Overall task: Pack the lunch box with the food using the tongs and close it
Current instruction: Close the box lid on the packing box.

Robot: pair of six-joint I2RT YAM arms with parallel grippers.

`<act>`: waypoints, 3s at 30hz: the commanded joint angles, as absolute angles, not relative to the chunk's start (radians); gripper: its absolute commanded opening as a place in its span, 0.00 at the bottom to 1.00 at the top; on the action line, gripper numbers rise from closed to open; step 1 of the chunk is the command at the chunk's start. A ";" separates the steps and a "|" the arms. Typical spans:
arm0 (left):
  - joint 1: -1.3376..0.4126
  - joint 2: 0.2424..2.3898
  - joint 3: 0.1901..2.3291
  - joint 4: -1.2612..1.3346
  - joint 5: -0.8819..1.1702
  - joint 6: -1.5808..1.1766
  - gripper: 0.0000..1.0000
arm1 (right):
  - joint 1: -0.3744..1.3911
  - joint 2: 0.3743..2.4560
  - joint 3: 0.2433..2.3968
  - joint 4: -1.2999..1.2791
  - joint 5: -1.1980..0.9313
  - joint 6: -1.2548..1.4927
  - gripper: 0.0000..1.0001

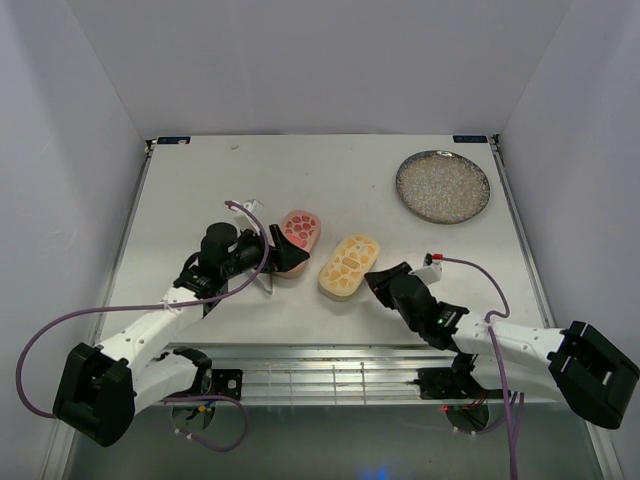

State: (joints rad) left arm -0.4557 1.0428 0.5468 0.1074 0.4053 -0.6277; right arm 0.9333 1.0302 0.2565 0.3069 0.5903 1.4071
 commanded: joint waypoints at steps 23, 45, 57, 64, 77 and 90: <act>-0.514 1.118 0.707 0.068 0.351 -0.575 0.98 | 0.537 1.324 0.304 0.702 -0.141 0.842 0.08; -0.523 1.141 0.729 0.052 0.350 -0.563 0.98 | 0.367 1.354 0.338 0.960 -0.538 0.862 0.08; -0.528 1.177 0.735 0.058 0.337 -0.554 0.98 | 0.402 1.795 0.287 1.609 -0.601 1.101 0.08; -0.529 1.166 0.749 0.038 0.321 -0.545 0.98 | 0.402 1.718 0.298 1.500 -0.604 1.039 0.08; -0.534 1.313 0.782 0.038 0.281 -0.506 0.92 | 0.437 1.142 0.356 0.360 -0.190 0.703 0.14; -0.598 1.592 1.048 -0.040 0.314 -0.457 0.89 | 0.540 1.121 0.518 -0.094 0.084 0.560 0.08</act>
State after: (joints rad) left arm -0.5865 1.5757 0.9909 -0.0257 0.2981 -0.4778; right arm 0.5323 1.1267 0.4622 0.0242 -0.0109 0.6239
